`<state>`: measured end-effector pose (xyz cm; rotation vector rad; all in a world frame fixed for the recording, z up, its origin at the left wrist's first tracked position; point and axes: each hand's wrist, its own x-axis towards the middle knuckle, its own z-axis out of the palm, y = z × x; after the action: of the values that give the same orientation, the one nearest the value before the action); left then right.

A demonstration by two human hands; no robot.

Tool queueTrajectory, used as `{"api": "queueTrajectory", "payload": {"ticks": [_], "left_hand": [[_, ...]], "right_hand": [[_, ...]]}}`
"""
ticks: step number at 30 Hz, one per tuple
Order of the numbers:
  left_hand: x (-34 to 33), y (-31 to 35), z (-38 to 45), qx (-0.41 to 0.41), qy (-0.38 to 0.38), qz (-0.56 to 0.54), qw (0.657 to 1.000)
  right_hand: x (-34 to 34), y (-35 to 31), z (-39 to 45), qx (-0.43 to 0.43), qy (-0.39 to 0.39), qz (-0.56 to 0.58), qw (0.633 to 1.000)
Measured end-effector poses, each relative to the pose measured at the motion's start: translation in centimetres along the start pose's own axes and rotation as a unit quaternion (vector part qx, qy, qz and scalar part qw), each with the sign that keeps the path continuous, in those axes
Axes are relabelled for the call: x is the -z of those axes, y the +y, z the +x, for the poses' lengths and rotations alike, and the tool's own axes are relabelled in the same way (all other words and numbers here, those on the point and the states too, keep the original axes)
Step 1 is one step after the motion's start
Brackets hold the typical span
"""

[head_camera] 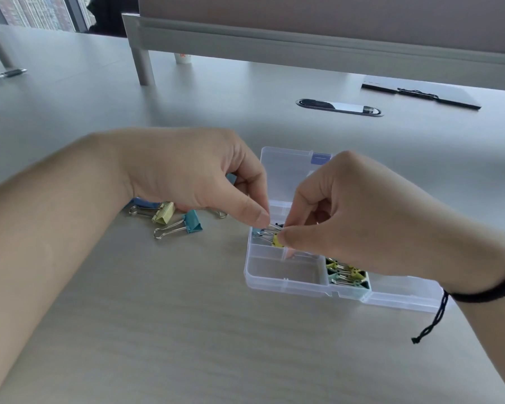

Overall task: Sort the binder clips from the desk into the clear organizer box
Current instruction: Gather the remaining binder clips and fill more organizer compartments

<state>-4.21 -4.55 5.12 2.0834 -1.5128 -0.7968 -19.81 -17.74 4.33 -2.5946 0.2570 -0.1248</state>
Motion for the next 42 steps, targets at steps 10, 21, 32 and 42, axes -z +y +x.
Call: {"api": "queueTrajectory", "payload": {"ticks": [10, 21, 32, 42], "left_hand": [[-0.6, 0.4, 0.2, 0.009, 0.003, 0.056, 0.998], [-0.8, 0.9, 0.0, 0.009, 0.014, 0.07, 0.997], [-1.0, 0.9, 0.0, 0.01, 0.015, 0.072, 0.997], [-0.5, 0.4, 0.2, 0.055, -0.024, 0.034, 0.998]], "right_hand": [[-0.2, 0.3, -0.2, 0.069, -0.004, -0.083, 0.994], [-0.2, 0.5, -0.1, 0.126, -0.014, -0.11, 0.986], [-0.2, -0.2, -0.7, 0.138, -0.032, -0.231, 0.963], [-0.6, 0.2, -0.6, 0.134, -0.012, -0.173, 0.976]]}}
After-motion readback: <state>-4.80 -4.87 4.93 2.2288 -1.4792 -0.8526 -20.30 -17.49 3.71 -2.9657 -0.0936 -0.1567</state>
